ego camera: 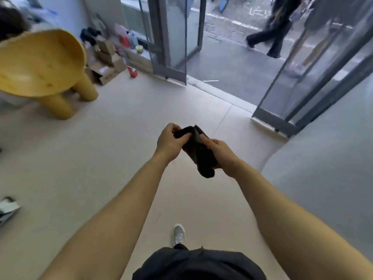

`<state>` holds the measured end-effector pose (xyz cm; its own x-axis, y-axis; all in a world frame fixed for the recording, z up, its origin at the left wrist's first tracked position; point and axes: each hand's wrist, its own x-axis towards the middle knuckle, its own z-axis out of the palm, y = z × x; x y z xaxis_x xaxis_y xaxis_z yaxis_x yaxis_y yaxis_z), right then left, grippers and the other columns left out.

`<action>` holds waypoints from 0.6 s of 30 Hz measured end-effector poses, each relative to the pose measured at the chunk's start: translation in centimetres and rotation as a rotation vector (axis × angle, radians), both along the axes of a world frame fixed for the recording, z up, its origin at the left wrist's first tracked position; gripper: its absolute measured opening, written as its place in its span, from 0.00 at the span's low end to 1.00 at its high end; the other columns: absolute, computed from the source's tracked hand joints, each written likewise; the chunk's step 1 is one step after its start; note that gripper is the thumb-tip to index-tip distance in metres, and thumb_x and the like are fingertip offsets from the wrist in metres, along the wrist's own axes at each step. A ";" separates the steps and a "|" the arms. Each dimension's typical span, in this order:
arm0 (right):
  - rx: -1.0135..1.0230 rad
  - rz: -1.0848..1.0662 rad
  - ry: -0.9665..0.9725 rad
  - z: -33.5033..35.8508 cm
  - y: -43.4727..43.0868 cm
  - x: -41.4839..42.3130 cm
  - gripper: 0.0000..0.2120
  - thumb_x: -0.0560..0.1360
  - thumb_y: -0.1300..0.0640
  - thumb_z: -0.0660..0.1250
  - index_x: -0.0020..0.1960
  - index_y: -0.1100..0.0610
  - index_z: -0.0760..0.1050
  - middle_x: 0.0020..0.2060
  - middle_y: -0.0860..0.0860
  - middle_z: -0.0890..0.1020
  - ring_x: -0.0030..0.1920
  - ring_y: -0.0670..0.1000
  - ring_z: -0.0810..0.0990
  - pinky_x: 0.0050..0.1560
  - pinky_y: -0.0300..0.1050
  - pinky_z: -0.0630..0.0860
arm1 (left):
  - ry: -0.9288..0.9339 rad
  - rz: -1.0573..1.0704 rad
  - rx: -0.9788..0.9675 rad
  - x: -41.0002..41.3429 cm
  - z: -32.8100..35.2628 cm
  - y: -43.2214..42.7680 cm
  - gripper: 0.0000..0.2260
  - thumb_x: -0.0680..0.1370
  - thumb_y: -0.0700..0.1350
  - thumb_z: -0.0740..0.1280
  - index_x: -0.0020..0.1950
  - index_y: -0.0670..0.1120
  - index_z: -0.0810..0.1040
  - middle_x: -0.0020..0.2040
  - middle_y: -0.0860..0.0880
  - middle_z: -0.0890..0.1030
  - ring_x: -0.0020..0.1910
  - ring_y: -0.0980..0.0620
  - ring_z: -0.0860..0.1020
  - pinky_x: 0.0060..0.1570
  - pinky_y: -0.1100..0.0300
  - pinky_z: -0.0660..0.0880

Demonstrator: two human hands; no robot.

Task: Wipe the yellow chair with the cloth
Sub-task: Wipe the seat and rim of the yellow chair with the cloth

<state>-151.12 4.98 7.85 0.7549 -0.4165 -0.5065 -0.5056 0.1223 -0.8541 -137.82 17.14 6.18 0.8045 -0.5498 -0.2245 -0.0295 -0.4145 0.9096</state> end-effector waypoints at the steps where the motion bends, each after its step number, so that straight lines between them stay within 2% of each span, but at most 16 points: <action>1: 0.012 0.041 0.004 -0.2 0.8 2.2 0.30 0.75 0.33 0.64 0.56 0.59 0.80 0.42 0.53 0.88 0.43 0.54 0.87 0.44 0.47 0.81 | 0.024 0.037 -0.039 2.1 -0.1 1.6 0.12 0.75 0.51 0.72 0.52 0.47 0.73 0.48 0.52 0.78 0.46 0.52 0.77 0.45 0.60 0.73; 3: 0.039 0.077 0.006 -0.6 2.0 6.3 0.28 0.74 0.33 0.66 0.56 0.57 0.81 0.45 0.55 0.88 0.46 0.56 0.87 0.45 0.49 0.82 | 0.089 0.118 -0.125 5.7 -0.1 4.8 0.12 0.74 0.51 0.73 0.49 0.48 0.73 0.46 0.49 0.78 0.43 0.50 0.77 0.46 0.56 0.74; 6: 0.044 0.048 -0.009 -1.3 3.4 12.0 0.12 0.77 0.47 0.70 0.54 0.55 0.80 0.42 0.52 0.86 0.46 0.55 0.84 0.38 0.43 0.79 | 0.165 0.234 -0.208 10.0 -0.3 9.2 0.12 0.72 0.50 0.73 0.48 0.49 0.73 0.43 0.49 0.78 0.40 0.51 0.76 0.45 0.54 0.74; 9: -0.014 0.011 -0.045 -2.1 4.5 17.8 0.07 0.79 0.55 0.68 0.54 0.56 0.78 0.46 0.53 0.84 0.49 0.55 0.82 0.42 0.42 0.78 | 0.220 0.317 -0.256 13.6 -0.6 12.6 0.11 0.71 0.46 0.73 0.47 0.47 0.72 0.44 0.47 0.79 0.41 0.49 0.80 0.45 0.56 0.76; 12: -0.005 -0.007 -0.070 -2.5 5.3 24.2 0.05 0.79 0.57 0.67 0.54 0.57 0.78 0.47 0.53 0.84 0.50 0.57 0.83 0.48 0.49 0.81 | 0.230 0.376 -0.124 17.0 -2.2 15.4 0.09 0.71 0.42 0.73 0.42 0.49 0.73 0.46 0.49 0.80 0.42 0.50 0.81 0.44 0.57 0.75; 14: 0.035 0.019 -0.083 -2.2 5.6 28.8 0.05 0.79 0.56 0.68 0.53 0.56 0.79 0.47 0.54 0.84 0.49 0.57 0.83 0.52 0.55 0.82 | 0.201 0.417 0.022 19.4 -4.1 16.8 0.08 0.68 0.44 0.72 0.38 0.52 0.74 0.46 0.52 0.82 0.47 0.48 0.81 0.50 0.52 0.78; 16: 0.059 0.090 -0.104 -1.9 6.2 33.7 0.06 0.79 0.55 0.68 0.54 0.57 0.79 0.48 0.55 0.85 0.48 0.57 0.84 0.49 0.56 0.83 | 0.178 0.411 0.173 22.0 -5.3 17.3 0.07 0.70 0.43 0.71 0.43 0.54 0.77 0.51 0.52 0.82 0.52 0.48 0.79 0.52 0.54 0.76; 18: 0.075 0.182 -0.127 -1.7 6.8 38.9 0.07 0.79 0.55 0.68 0.53 0.58 0.80 0.46 0.56 0.85 0.46 0.56 0.84 0.46 0.55 0.84 | 0.166 0.399 0.227 25.3 -5.8 16.6 0.12 0.74 0.43 0.71 0.57 0.51 0.76 0.59 0.54 0.78 0.57 0.52 0.75 0.54 0.58 0.71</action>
